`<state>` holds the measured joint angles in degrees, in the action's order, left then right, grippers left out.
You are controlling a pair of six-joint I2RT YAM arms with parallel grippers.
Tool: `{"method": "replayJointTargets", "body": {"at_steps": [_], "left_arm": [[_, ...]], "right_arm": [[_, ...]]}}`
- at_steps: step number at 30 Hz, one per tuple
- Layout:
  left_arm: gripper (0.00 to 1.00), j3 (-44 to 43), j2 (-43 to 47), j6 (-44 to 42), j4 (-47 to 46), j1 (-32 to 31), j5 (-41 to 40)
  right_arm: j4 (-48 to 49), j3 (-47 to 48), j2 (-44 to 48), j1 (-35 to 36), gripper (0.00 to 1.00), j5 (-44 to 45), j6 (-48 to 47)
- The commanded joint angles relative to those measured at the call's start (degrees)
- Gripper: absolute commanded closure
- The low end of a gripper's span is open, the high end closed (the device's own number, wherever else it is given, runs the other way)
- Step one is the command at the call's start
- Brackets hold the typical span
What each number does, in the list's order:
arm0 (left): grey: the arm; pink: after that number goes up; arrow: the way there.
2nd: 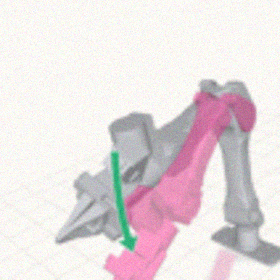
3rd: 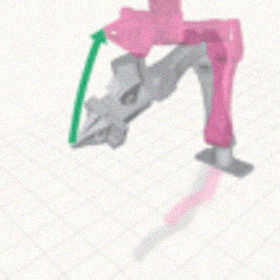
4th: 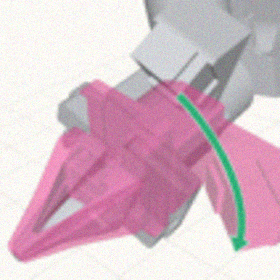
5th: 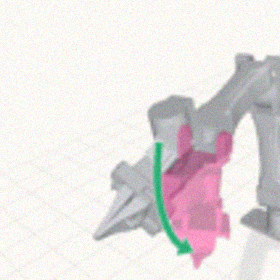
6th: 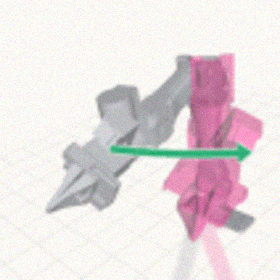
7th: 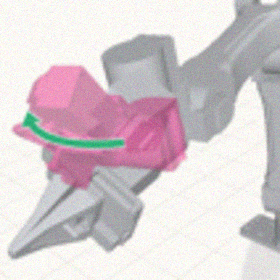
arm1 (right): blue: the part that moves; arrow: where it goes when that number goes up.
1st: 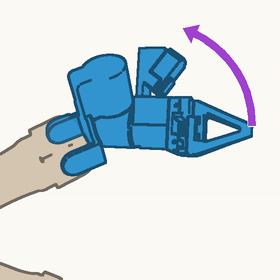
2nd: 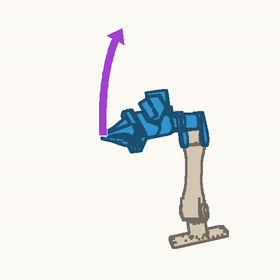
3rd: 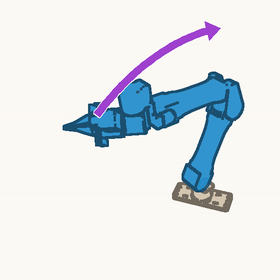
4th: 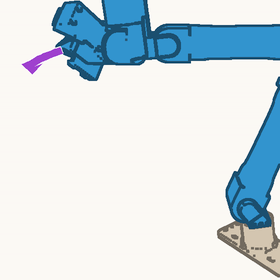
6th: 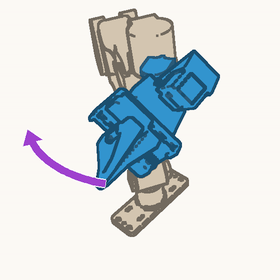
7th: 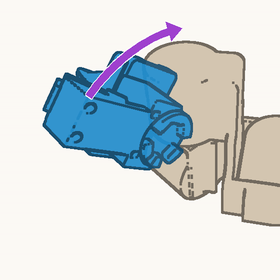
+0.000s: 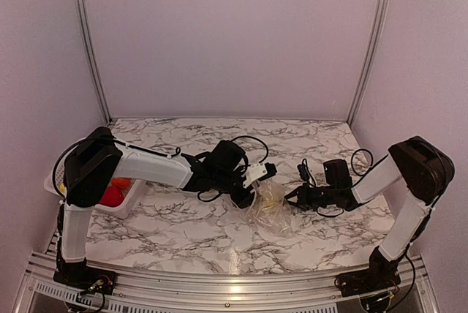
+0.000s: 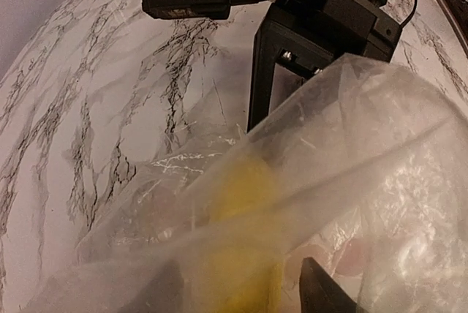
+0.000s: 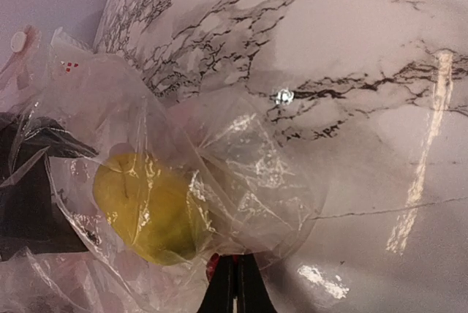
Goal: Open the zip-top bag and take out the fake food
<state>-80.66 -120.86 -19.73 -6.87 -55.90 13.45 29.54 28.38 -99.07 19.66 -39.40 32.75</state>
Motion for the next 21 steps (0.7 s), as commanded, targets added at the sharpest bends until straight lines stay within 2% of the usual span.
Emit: {"method": "replayJointTargets", "body": {"at_steps": [1, 7, 9, 13, 15, 21], "left_arm": [[0.45, -3.4, -4.4, -3.2, 9.6, -0.5, 1.1], [0.46, -7.9, -8.5, -5.5, 17.2, -1.3, -0.6], [0.49, -7.7, -8.0, -5.8, 18.0, -1.5, -0.7], [0.69, -1.1, -1.7, -4.7, 12.3, -1.5, -0.8], [0.76, 2.4, 2.3, -3.6, 9.2, -1.4, -0.4], [0.79, 8.6, 12.0, -0.3, 2.6, -1.4, 1.0]], "right_arm": [[-0.1, 1.5, 0.0, -0.1, 1.0, -0.4, -1.1], [-0.1, 1.6, 0.1, -0.2, 1.0, -0.1, -1.0], [-0.2, 1.4, 0.4, -0.3, 1.0, 0.2, -0.9], [-0.7, 0.6, 2.0, -0.9, 1.0, 2.0, -0.8], [-1.5, 0.1, 3.2, -1.1, 1.0, 3.6, -0.8], [-3.1, -0.7, 5.7, -1.1, 1.0, 8.0, -0.6]]}}
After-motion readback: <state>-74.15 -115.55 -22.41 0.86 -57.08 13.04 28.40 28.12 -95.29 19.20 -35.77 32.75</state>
